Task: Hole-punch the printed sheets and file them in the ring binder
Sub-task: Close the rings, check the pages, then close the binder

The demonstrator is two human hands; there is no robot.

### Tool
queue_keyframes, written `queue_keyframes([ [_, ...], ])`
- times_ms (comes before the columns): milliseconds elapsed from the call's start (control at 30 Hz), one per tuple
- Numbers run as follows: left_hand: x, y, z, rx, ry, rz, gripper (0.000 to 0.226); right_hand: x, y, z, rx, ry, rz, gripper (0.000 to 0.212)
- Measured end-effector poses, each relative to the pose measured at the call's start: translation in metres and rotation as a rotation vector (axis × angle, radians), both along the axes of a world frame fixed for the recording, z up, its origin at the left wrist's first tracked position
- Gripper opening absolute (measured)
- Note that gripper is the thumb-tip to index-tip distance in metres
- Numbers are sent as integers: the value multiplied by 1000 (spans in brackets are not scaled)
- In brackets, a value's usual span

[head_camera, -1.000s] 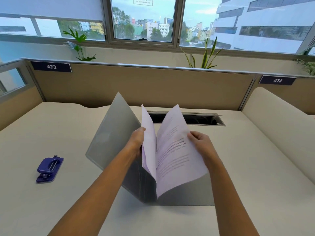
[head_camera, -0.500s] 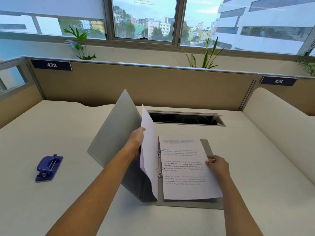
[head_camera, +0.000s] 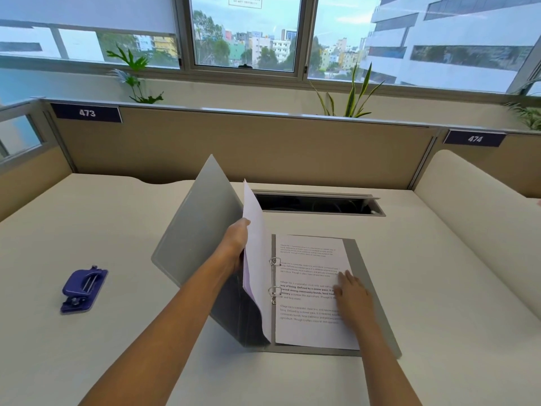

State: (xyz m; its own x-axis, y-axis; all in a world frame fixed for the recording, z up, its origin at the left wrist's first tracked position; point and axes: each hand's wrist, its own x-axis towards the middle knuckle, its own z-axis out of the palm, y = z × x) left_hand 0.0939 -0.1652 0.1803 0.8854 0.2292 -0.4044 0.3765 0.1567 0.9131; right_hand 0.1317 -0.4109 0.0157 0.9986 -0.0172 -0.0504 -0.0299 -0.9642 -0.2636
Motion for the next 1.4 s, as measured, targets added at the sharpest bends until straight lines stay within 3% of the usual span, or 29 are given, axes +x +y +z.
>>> queue_keyframes([
  [67, 1, -1, 0, -7, -4, -11, 27, -1, 13, 17, 155, -25, -33, 47],
  [133, 1, -3, 0, -9, 0, -22, 27, -3, 37, 48, 521, -61, -60, 47],
  [233, 2, -6, 0, -20, 5, -45, 30, -14, 85, 105, 1006, 114, 20, 51],
  [333, 2, -10, -2, -33, -4, -87, 44, -22, 121, 141, 1136, 303, 138, 54],
  [467, 3, -11, -3, -4, -11, -109, 61, -22, 142, 156, 1148, 329, 157, 52],
  [733, -3, -7, -1, -106, -63, -134, 47, -16, 144, 154, 1193, 344, 82, 43],
  [867, -3, -7, 2, -22, -45, -151, 43, -15, 143, 153, 1159, 353, 77, 40],
  [1133, 1, -9, -1, -26, 18, -76, 42, -16, 141, 147, 1007, 195, 68, 30],
  [1300, 1, -6, 2, -53, 12, -46, 36, -8, 114, 144, 876, 70, 8, 37],
  [1400, 1, 0, 2, -41, 23, -26, 44, -5, 73, 142, 856, 52, -66, 40],
])
